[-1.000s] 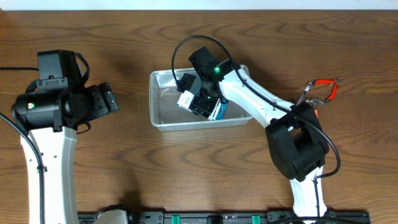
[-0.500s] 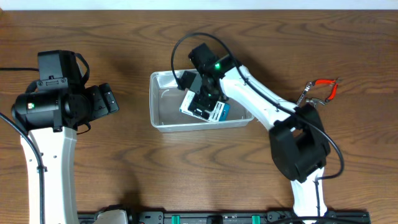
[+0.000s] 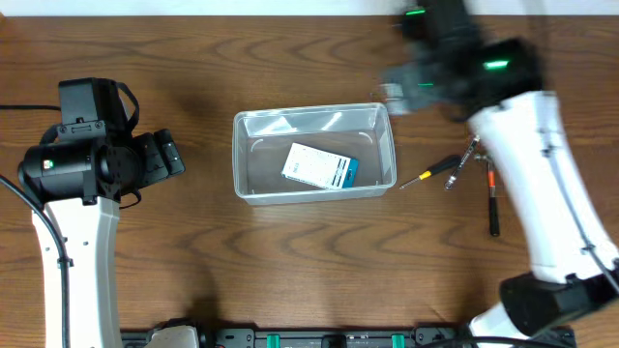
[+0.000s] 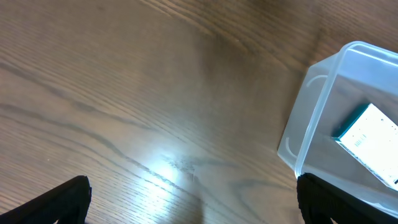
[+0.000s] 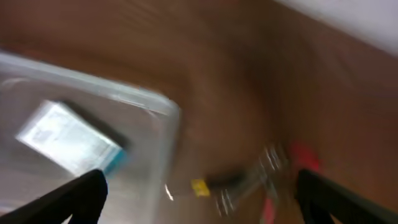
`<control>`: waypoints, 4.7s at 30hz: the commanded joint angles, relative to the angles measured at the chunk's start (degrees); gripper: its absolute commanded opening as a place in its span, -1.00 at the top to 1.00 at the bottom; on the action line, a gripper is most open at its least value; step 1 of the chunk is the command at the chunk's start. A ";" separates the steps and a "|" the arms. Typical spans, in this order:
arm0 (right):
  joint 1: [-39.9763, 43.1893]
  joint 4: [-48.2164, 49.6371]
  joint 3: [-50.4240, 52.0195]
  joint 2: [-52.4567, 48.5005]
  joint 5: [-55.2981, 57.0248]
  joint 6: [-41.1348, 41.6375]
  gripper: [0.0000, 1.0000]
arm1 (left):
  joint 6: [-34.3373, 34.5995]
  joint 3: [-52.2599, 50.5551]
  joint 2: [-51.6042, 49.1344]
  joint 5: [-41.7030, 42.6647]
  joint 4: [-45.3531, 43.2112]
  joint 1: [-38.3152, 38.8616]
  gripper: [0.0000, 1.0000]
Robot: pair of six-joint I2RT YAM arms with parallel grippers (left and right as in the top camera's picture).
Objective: Pack container
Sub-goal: 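Release the package and move the right gripper back toward the tools, then grasp the red-handled claw hammer by its handle with the right gripper, then carry the hammer over the container and lower it inside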
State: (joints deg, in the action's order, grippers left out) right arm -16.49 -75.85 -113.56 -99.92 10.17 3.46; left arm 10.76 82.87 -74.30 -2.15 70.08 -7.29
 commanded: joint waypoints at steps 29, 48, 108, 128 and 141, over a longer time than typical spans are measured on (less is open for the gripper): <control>25.51 35.63 48.61 -1.44 -6.14 -6.14 -0.99 | 0.94 -0.22 0.26 -0.87 0.20 -0.20 -0.96; 31.80 39.10 50.56 -4.61 -9.22 -6.12 -0.85 | 0.96 -0.24 0.26 -0.87 0.46 -0.20 -0.96; 10.29 24.85 20.61 7.02 -16.24 -19.17 0.98 | 0.94 -0.24 0.26 -0.90 1.05 -0.20 -0.96; -14.25 34.01 19.12 -17.53 -30.77 -47.71 0.98 | 0.94 -0.24 0.26 -0.87 1.88 -0.20 -0.96; -13.97 33.20 17.18 -18.25 -28.13 -41.83 -0.62 | 0.94 -0.24 0.26 -0.87 1.90 -0.20 -0.96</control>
State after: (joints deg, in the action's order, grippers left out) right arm -30.37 -42.17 -94.04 -120.73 -18.87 -42.46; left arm 10.76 82.85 -74.30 -2.15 71.79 -7.29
